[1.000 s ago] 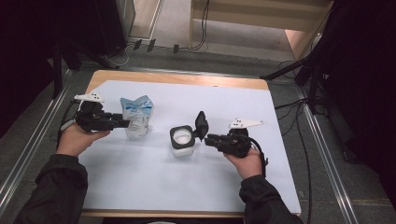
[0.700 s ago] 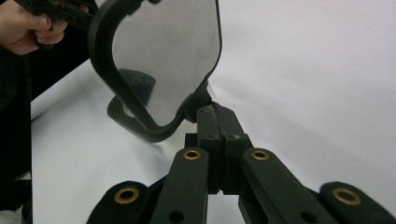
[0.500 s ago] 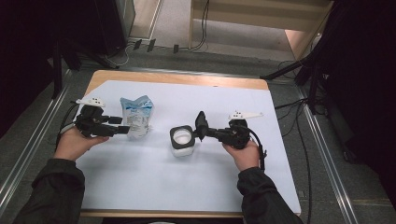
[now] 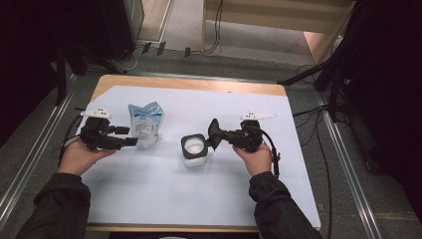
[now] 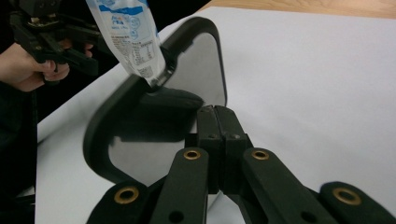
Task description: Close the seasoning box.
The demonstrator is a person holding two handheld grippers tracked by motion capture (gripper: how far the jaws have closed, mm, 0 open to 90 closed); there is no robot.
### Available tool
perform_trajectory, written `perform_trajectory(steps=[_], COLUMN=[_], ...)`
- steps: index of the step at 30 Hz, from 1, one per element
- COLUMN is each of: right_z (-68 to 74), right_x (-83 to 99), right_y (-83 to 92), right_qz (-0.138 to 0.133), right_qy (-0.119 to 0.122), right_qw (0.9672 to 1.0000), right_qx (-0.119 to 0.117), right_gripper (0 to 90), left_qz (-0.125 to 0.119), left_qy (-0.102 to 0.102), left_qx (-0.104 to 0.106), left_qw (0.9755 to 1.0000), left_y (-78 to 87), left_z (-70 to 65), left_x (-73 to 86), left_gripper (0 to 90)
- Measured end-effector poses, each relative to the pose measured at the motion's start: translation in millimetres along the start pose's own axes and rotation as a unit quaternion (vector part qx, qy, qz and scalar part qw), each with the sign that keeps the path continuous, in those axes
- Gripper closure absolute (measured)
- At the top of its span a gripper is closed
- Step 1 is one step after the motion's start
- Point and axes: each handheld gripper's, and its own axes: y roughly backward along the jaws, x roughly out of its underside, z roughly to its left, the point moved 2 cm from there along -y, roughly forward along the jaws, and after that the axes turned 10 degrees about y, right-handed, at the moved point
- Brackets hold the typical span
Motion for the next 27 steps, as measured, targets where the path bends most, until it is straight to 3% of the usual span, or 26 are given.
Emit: perform_trajectory(steps=[14, 27], right_z=[5.3, 14.1], right_x=[-5.4, -7.8], right_y=[0.2, -7.0], right_qz=[-0.007, 0.003], right_qy=[-0.005, 0.011], right_qw=[1.0000, 0.9999], right_qx=[0.000, -0.003], right_gripper=[90.0, 90.0], left_qz=[0.000, 0.001], left_qy=[0.008, 0.009], left_qx=[-0.007, -0.003], left_qw=[0.9999, 1.0000], left_y=[-0.2, -0.3], left_z=[4.8, 5.6], left_x=[1.3, 1.3], left_gripper=[36.8, 36.8])
